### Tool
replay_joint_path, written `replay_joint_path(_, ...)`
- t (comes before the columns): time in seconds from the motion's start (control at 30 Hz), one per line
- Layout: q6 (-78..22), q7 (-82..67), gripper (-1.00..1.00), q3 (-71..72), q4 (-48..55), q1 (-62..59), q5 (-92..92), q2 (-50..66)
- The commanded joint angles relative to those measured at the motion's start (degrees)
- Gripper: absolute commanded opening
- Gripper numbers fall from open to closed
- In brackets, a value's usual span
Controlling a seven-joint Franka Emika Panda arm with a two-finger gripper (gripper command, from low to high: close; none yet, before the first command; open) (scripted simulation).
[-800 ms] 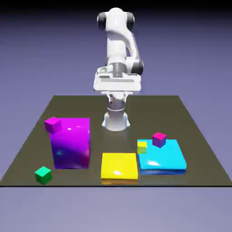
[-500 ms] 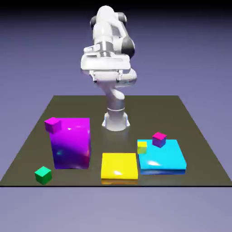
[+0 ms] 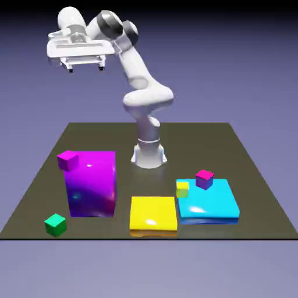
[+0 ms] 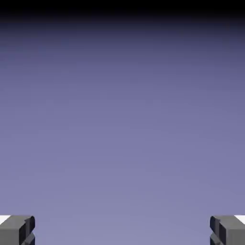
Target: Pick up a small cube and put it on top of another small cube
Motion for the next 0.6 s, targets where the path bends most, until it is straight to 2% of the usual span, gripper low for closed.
replay_joint_path(0.0, -1.11, -1.99, 0.0, -2.08, 1.24, 1.37, 0.33, -0.74)
replay_joint_path(0.57, -20.0, -35.71, 0.0, -37.38, 22.31, 24.6, 5.97, -13.38)
